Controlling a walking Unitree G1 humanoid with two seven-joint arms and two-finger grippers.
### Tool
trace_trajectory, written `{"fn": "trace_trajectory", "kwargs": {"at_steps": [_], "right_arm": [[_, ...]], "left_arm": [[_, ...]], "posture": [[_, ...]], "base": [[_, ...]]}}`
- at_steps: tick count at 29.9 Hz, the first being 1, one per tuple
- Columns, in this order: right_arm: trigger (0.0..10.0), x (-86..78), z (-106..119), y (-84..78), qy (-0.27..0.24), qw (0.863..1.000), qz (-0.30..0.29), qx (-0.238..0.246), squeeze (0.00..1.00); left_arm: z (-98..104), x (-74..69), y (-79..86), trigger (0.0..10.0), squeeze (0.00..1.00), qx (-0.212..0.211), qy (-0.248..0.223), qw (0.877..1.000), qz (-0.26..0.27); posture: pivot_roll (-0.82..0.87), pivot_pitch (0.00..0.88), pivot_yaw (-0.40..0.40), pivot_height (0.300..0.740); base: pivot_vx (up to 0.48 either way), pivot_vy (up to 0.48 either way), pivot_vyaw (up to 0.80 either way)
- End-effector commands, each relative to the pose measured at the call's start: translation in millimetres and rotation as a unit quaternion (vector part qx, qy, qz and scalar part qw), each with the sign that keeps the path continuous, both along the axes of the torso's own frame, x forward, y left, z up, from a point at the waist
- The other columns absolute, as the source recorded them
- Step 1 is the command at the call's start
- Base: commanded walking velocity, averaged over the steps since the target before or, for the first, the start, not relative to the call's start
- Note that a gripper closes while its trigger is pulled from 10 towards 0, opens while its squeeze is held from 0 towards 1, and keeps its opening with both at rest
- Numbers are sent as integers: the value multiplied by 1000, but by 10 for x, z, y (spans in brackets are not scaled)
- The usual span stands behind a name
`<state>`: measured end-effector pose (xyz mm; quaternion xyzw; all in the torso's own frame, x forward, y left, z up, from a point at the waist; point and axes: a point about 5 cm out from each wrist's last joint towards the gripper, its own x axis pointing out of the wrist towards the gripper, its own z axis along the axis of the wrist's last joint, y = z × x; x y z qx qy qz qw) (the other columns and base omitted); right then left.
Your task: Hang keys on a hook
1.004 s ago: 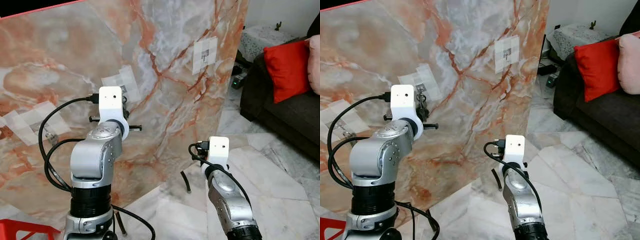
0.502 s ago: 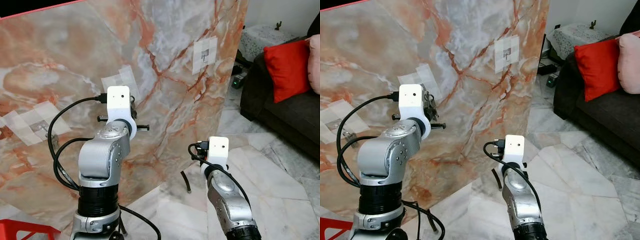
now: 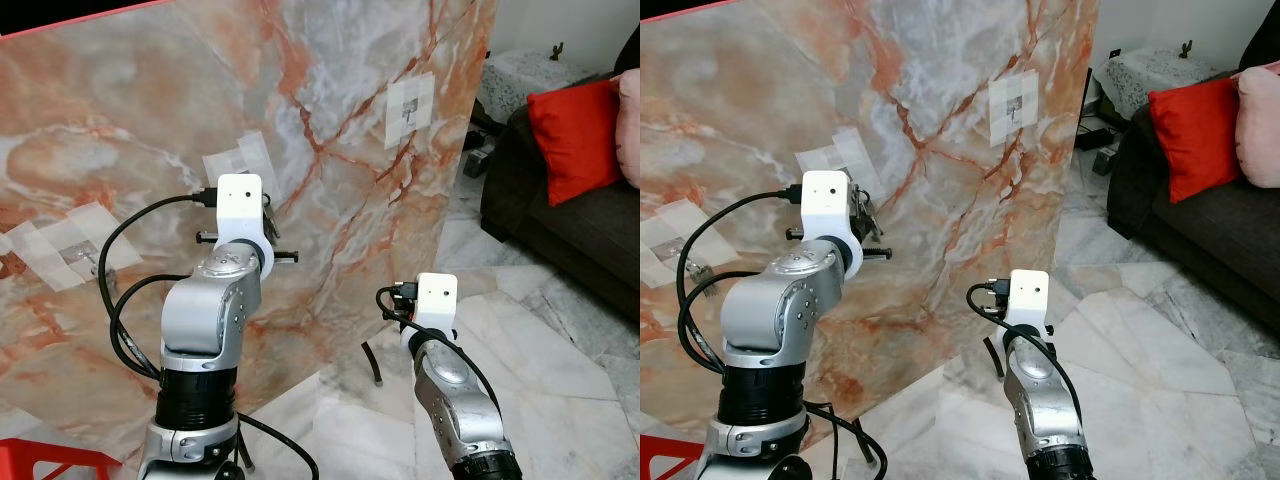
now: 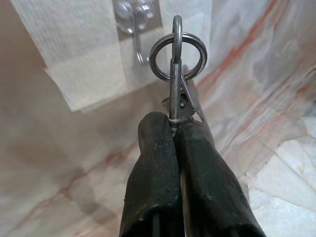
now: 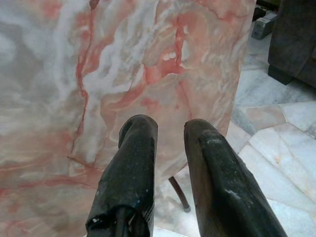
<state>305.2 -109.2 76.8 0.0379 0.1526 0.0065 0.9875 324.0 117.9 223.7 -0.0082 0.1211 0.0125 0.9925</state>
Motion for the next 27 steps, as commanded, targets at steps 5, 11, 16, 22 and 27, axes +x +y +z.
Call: {"fn": "trace_trajectory", "kwargs": {"at_steps": [5,11,16,22,27], "right_arm": [[10000,-25,-31,45,6,1000,4,5,0],[10000,-24,-30,46,5,1000,6,5,0],[10000,-20,-29,47,5,1000,6,4,0],[10000,-18,-30,49,5,1000,7,4,0],[10000,-18,-30,51,6,1000,8,4,0]], "left_arm": [[94,4,25,10000,0,25,-25,999,6],[107,-27,4,10000,0,35,-30,999,0],[94,-63,-16,10000,0,39,-28,999,-8],[59,-69,-5,10000,0,42,-23,999,-7],[77,-47,48,10000,0,39,-24,999,0]], "posture": [[99,39,63,740],[100,39,62,740],[103,39,61,740],[103,39,61,740],[103,39,61,740]], "base": [[0,0,0],[0,0,0],[0,0,0],[0,0,0],[0,0,0]]}}
